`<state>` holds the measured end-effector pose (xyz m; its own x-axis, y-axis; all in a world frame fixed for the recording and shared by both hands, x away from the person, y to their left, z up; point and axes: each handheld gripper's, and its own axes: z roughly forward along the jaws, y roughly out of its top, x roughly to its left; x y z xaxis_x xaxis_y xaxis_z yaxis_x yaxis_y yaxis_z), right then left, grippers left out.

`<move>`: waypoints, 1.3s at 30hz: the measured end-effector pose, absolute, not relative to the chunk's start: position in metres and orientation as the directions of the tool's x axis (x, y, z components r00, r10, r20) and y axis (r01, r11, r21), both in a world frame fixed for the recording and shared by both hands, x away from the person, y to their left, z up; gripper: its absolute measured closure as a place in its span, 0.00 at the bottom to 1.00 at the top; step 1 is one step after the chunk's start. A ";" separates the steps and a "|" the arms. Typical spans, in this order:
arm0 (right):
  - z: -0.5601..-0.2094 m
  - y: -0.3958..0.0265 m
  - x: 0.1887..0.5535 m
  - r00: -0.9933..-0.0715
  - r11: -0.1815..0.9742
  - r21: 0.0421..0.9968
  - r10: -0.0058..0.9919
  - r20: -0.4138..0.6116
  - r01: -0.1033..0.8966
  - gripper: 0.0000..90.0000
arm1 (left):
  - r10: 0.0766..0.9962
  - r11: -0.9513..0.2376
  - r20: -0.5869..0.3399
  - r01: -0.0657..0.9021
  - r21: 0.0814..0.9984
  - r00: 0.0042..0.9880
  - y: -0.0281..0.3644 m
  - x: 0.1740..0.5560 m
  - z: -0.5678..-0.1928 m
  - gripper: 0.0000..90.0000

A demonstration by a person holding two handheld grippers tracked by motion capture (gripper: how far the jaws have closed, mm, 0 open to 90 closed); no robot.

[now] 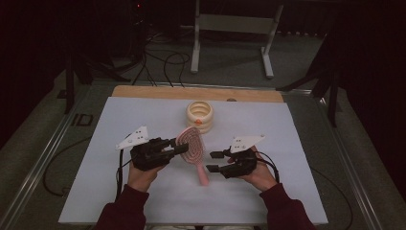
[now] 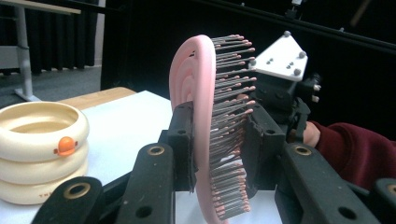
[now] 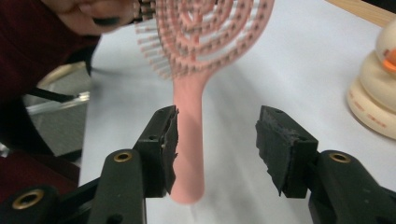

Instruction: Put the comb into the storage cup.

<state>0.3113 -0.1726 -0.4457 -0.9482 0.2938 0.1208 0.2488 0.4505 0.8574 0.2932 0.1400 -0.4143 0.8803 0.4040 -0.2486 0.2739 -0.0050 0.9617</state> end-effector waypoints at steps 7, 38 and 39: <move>-0.449 -0.181 0.308 -0.937 0.444 0.858 0.329 0.114 0.260 0.51 | 0.416 -0.002 -0.251 0.277 0.961 0.874 0.141 0.295 -0.413 0.76; -0.452 -0.230 0.293 -0.793 0.322 0.894 0.607 0.057 0.311 0.09 | 0.461 -0.002 -0.227 0.257 0.966 0.858 0.149 0.302 -0.396 0.76; -0.451 -0.233 0.293 -0.785 0.315 0.896 0.617 0.057 0.312 0.09 | 0.462 0.002 -0.230 0.258 0.966 0.856 0.149 0.302 -0.395 0.76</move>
